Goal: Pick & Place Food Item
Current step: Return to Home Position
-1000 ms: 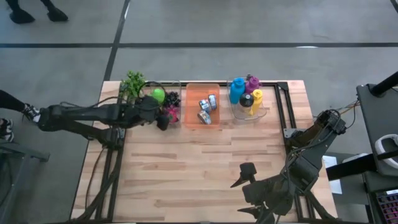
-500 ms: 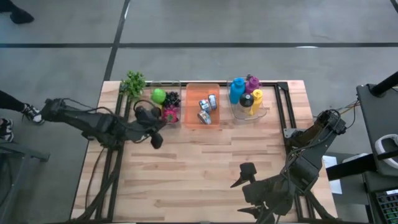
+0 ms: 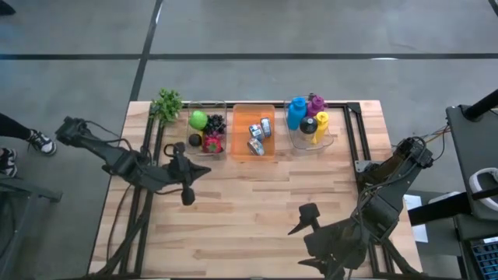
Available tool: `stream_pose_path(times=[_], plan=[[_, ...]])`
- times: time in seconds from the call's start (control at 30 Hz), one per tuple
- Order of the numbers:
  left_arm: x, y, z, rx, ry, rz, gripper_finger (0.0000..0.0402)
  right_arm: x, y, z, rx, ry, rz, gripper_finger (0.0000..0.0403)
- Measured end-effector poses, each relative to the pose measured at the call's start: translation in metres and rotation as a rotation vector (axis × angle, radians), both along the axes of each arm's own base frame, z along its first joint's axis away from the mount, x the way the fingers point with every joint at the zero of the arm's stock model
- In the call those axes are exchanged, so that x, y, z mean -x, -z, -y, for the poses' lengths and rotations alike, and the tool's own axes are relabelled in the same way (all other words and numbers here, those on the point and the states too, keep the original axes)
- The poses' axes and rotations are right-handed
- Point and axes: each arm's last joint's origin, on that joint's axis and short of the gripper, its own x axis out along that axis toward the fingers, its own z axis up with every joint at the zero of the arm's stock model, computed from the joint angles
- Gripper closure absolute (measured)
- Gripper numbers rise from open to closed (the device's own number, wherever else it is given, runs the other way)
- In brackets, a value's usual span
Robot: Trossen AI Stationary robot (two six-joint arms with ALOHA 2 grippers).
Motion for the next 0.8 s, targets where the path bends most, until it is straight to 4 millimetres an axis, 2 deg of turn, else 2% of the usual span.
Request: stream_pose_path(times=[0.13, 0.33, 0.6, 0.8], plan=[[0.002, 0.003, 0.005, -0.029, 0.039, -0.007, 0.0398, 0.0, 0.0, 0.0, 0.003, -0.002, 0.001, 0.0044], [0.007, 0.018, 0.002, -0.03, 0.054, 0.031, 0.0399, 0.0, 0.0, 0.0, 0.014, -0.012, 0.006, 0.0044], [0.032, 0.042, -0.008, 0.077, 0.17, 0.163, 0.0399, -0.001, -0.001, 0.002, 0.006, -0.003, 0.006, 0.0044], [0.048, 0.058, -0.017, 0.104, 0.193, 0.269, 0.0398, 0.015, -0.013, 0.001, 0.006, -0.062, 0.046, 0.0044]])
